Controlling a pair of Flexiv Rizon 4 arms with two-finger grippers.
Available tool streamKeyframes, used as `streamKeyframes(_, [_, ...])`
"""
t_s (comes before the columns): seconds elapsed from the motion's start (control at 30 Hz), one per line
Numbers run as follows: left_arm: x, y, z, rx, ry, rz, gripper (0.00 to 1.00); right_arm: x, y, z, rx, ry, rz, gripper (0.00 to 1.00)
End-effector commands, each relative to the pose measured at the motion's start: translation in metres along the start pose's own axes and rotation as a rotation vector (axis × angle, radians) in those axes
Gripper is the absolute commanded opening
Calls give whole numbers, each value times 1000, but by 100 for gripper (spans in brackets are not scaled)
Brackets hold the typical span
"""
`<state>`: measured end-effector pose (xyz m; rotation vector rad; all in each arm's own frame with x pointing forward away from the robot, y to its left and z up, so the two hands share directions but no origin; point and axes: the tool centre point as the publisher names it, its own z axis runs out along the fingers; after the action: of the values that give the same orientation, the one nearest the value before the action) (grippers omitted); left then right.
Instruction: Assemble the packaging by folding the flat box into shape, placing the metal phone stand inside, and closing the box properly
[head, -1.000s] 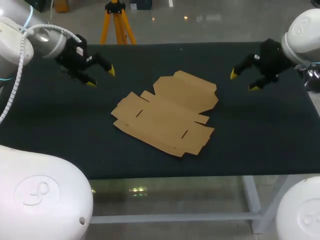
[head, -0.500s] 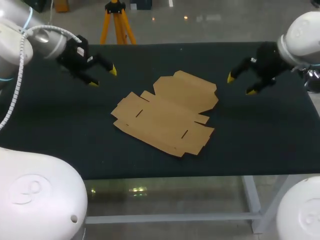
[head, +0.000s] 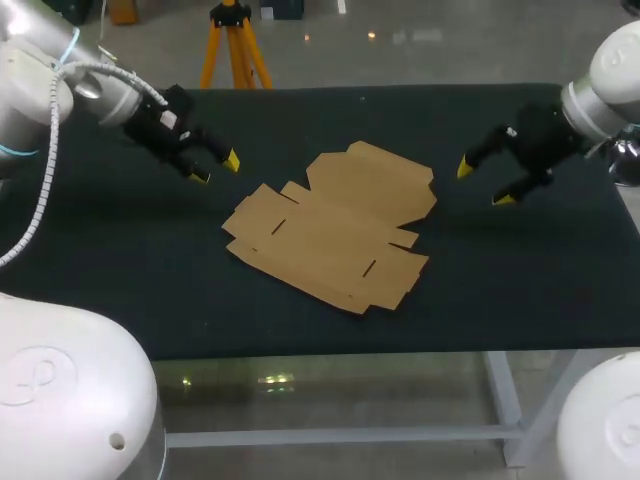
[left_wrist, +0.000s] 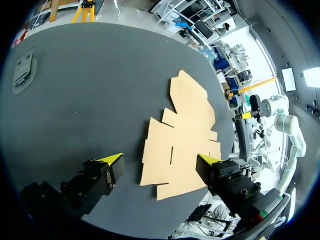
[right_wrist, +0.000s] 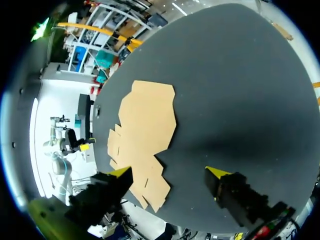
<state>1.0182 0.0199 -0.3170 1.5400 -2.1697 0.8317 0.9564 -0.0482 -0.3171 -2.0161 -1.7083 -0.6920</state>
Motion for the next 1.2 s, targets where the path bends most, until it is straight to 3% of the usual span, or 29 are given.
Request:
streamKeyframes(0.03, [-5, -3, 13, -63, -4, 5, 93, 1, -6, -3, 8, -7, 10, 100])
streamKeyframes(0.17, [-10, 4, 25, -65, -16, 20, 89, 1, -16, -2, -8, -33, 28, 100])
streamKeyframes(0.43, [-19, 7, 48, -92, -27, 55, 93, -1, -34, 4, -15, -17, 34, 100])
streamKeyframes(0.8, [-25, 8, 58, -93, -23, 97, 97, -1, -54, 6, 10, -30, -1, 100])
streamKeyframes(0.9, [-25, 9, 61, -110, -4, 110, 93, -2, -55, 7, 17, -32, -5, 100])
streamKeyframes(0.97, [-24, 11, 64, -124, 0, 121, 85, -4, -55, 7, 24, -31, -4, 100])
streamKeyframes(1.1, [-21, 15, 71, -168, 7, 154, 84, -6, -54, 8, 31, -34, -2, 100])
streamKeyframes(1.13, [-20, 16, 73, -180, 4, 152, 79, -7, -53, 8, 32, -34, -1, 100])
streamKeyframes(1.2, [-20, 17, 76, -189, -2, 157, 58, -7, -53, 9, 35, -35, 0, 100])
